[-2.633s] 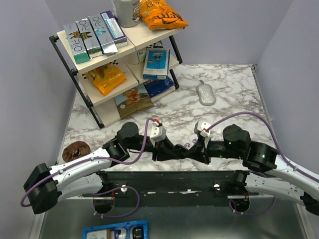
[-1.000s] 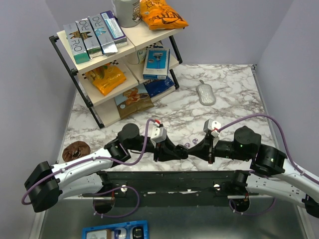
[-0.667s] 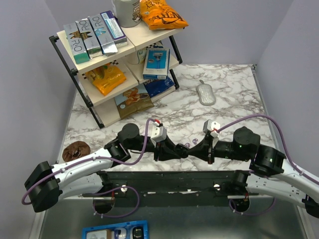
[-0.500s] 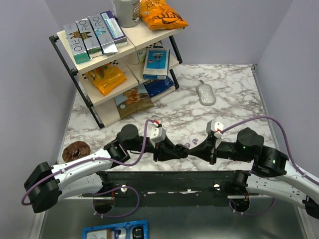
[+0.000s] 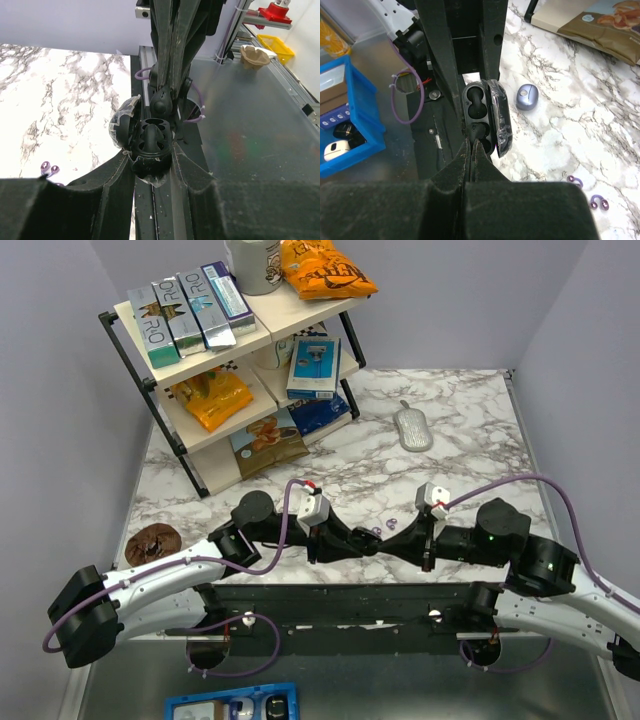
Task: Insert the wireless bluetooth earbuds into the charging case
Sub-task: Place the earbud in the charging case.
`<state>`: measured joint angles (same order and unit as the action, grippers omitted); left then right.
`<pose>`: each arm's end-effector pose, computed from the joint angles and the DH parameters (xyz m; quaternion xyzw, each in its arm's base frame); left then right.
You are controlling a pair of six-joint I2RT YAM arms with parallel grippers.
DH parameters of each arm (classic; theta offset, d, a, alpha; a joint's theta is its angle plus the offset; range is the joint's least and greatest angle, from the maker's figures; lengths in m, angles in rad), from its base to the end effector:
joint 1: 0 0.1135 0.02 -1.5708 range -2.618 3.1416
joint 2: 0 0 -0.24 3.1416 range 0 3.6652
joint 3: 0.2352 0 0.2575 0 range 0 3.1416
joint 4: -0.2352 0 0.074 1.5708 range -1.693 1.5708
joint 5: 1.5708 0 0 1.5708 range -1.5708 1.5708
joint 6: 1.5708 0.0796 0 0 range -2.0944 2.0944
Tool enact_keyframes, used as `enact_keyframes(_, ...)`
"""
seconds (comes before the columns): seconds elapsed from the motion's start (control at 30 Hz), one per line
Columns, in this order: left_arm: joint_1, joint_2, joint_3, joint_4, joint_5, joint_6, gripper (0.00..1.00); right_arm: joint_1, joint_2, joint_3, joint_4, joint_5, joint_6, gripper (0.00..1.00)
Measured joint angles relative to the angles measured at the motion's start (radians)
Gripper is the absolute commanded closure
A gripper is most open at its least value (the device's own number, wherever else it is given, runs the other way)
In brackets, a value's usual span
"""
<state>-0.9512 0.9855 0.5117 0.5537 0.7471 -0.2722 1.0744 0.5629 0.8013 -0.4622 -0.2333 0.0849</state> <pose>0.1125 -0.2509 0.2633 0.4631 0.5062 -0.5955 0.4179 0.0761 0.1792 0.3254 -0.4325 0.6488 0.4154 0.4685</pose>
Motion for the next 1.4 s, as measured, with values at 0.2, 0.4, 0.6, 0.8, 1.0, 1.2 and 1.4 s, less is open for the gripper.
enact_keyframes(0.2,0.000,0.000,0.000,0.007,0.000,-0.006,1.00,0.000,0.006,-0.006,0.000,0.000,0.002,0.99)
enact_keyframes(0.4,0.000,-0.002,0.000,0.010,0.000,-0.011,1.00,0.000,0.007,-0.008,0.003,0.000,0.002,0.99)
enact_keyframes(0.6,0.000,-0.002,0.000,0.010,0.000,-0.018,1.00,0.000,0.006,-0.016,0.013,0.000,0.002,0.99)
enact_keyframes(0.8,0.000,-0.002,-0.002,0.015,0.001,-0.032,1.00,0.000,0.007,-0.024,0.017,0.000,-0.002,0.99)
enact_keyframes(1.0,0.000,-0.002,-0.002,0.026,0.002,-0.044,1.00,0.000,0.014,-0.025,0.016,0.000,-0.020,0.99)
enact_keyframes(1.2,0.001,-0.002,-0.002,0.031,0.008,-0.056,1.00,0.000,0.024,-0.025,0.016,-0.018,-0.032,0.96)
enact_keyframes(1.4,0.001,-0.002,-0.004,0.036,0.012,-0.068,1.00,0.000,0.039,-0.024,0.016,-0.026,-0.033,0.77)
